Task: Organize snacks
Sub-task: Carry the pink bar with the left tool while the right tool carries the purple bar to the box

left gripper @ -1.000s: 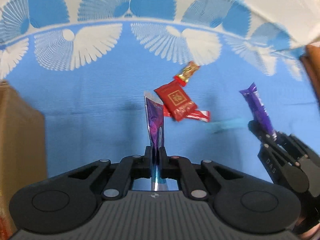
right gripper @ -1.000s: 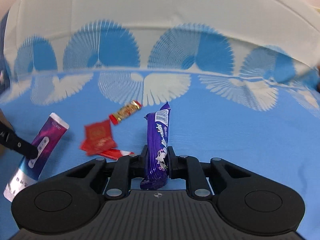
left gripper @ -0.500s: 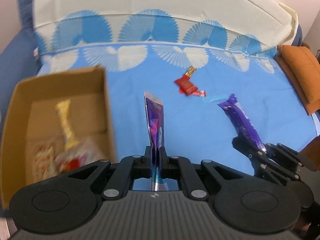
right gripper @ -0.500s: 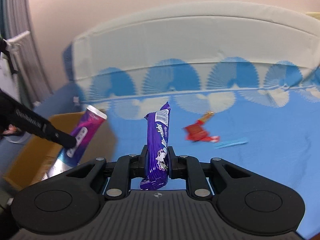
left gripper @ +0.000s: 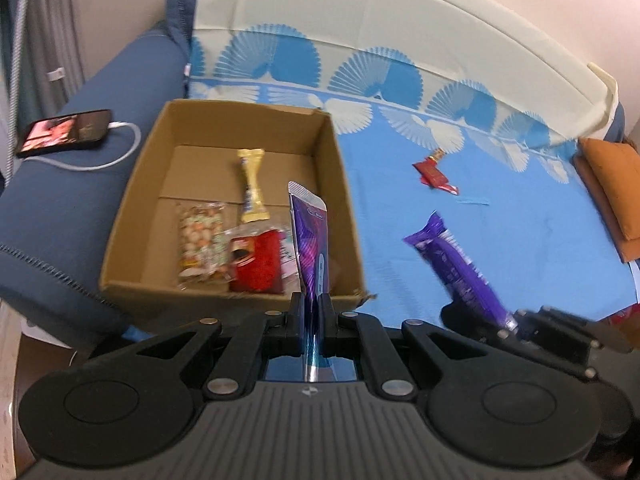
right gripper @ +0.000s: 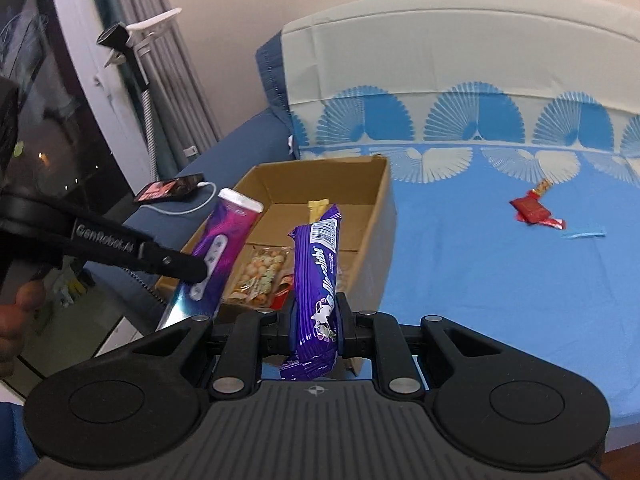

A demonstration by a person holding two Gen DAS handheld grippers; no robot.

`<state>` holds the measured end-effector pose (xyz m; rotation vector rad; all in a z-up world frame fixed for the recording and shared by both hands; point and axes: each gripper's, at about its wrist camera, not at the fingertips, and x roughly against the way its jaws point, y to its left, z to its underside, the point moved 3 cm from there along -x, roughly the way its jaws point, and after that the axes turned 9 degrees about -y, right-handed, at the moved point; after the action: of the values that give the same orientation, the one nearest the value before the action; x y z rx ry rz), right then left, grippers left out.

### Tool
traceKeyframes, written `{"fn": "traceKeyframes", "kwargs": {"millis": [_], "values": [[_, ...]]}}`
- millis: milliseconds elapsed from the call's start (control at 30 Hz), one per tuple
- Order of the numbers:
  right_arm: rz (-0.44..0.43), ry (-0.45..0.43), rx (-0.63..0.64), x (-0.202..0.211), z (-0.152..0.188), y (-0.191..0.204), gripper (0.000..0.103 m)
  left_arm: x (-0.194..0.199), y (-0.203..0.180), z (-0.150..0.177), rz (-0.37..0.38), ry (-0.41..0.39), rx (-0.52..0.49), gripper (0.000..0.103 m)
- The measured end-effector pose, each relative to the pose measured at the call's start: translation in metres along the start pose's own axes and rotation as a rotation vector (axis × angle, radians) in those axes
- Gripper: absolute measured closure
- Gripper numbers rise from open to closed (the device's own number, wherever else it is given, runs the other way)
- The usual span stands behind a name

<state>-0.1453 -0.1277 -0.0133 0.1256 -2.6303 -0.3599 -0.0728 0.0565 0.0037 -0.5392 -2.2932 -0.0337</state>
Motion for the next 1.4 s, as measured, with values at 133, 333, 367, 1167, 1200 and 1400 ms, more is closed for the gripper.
{"fn": "traceKeyframes", "kwargs": {"millis": [133,333,367,1167,1200,1400], "values": [[0.001,0.002,0.017,0.005,0.002,0.014,0.084,0.008,0.014,0.007,-0.009,-0.016,0.027,0.097],[-0.001,-0.002,0.053,0.009,0.002,0.024,0.084,0.014,0.022,0.008,0.005,-0.031,0.057,0.097],[-0.002,-0.003,0.056,0.009,0.002,0.024,0.084,0.015,0.022,0.007,0.007,-0.035,0.058,0.097],[0.004,0.010,0.070,0.006,0.002,0.020,0.084,0.015,0.030,-0.001,-0.004,-0.059,0.081,0.097],[0.005,0.009,0.073,0.005,0.002,0.021,0.084,0.015,0.031,-0.003,-0.004,-0.061,0.081,0.097],[0.019,-0.007,0.078,0.000,-0.005,0.018,0.084,0.014,0.037,-0.011,-0.008,-0.068,0.081,0.097]]}}
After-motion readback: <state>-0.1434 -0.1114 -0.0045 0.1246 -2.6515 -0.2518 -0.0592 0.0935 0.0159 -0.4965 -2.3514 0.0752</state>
